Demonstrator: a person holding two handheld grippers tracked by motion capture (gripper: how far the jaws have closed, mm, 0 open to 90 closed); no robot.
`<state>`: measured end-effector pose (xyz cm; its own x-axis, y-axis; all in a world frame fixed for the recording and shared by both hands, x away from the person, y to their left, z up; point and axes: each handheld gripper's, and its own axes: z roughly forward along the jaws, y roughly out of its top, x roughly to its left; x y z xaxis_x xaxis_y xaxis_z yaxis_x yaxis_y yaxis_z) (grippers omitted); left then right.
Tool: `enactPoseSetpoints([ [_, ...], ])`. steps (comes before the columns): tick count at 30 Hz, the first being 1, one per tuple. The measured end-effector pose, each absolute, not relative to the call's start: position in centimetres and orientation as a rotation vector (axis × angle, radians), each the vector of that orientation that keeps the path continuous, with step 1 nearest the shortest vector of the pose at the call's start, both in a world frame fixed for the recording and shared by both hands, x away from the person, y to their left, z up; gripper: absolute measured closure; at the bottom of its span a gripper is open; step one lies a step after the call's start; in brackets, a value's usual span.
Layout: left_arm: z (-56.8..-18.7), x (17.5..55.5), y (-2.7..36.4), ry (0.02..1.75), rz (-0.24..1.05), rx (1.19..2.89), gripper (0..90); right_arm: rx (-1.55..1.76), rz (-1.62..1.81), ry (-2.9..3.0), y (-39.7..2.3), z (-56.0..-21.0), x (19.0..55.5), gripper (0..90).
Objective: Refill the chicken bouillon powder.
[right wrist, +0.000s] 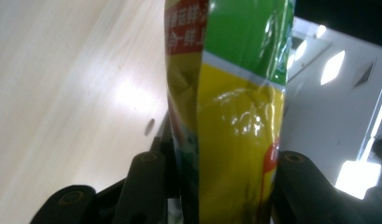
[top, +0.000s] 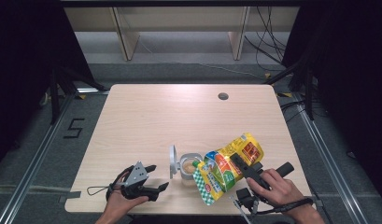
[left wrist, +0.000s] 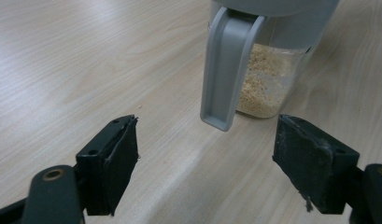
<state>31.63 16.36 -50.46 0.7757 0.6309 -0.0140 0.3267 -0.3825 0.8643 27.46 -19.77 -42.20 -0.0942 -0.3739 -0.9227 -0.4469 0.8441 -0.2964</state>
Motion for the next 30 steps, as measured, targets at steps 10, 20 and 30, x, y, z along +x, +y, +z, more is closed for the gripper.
enactPoseSetpoints([
  [10, -50.4, 31.6, 16.4, 0.702, 0.406, 1.996, 21.5, -0.456, 0.321, 1.796, -20.6, -44.7, 27.1, 68.0],
  [20, -50.3, 31.6, 16.4, 0.705, 0.392, 1.992, 21.5, -0.269, 0.599, 1.904, -21.6, -45.1, 28.1, 68.5],
  [30, -50.2, 31.6, 16.4, 0.689, 0.404, 1.980, 21.5, -0.181, 0.787, 1.957, -22.1, -45.6, 28.5, 69.3],
])
